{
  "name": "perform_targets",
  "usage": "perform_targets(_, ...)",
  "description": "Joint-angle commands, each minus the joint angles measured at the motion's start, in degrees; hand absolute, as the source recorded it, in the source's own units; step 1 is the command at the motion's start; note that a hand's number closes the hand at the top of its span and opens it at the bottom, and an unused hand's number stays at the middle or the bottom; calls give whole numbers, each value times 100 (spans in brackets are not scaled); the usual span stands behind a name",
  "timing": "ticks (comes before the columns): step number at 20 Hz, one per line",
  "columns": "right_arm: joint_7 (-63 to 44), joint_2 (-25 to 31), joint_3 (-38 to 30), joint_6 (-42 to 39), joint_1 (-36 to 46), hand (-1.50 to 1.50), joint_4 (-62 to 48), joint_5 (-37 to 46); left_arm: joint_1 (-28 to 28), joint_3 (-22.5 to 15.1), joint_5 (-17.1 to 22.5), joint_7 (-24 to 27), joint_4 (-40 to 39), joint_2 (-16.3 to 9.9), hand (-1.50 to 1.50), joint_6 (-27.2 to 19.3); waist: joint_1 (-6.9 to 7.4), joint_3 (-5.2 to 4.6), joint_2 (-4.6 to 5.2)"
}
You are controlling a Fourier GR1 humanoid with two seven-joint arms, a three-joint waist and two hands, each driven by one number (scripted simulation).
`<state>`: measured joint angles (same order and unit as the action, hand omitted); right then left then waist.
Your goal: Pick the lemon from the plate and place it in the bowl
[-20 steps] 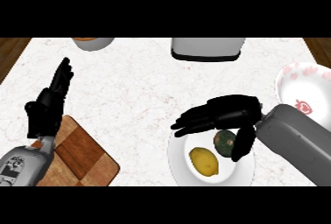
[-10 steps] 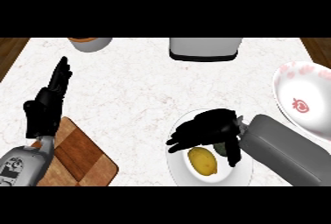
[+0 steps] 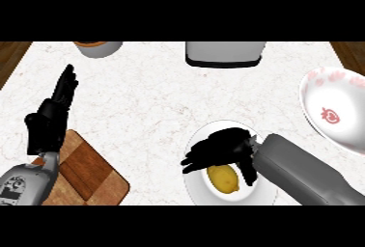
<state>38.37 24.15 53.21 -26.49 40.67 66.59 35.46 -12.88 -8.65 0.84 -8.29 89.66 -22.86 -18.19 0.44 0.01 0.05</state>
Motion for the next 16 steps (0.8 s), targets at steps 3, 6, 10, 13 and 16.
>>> perform_targets(3,295,-724,18,-197,32,-150,-737,431,7,101,-128,271,-259,216,0,118,9,-1,11)
perform_targets(6,580,-434,55,123,-435,-150,-581,682,156,390,15,-57,193,-6,0,314,-4,1,-5)
perform_targets(10,1208,-536,128,832,-290,150,-957,1155,195,300,-137,-92,302,85,0,367,12,2,-1)
perform_targets(13,1054,-734,104,906,-569,150,-867,1339,221,352,-141,-306,512,151,0,428,-9,1,-7)
perform_targets(16,1382,-640,-160,847,-441,150,-965,1312,334,96,-516,-441,728,370,0,206,8,2,-8)
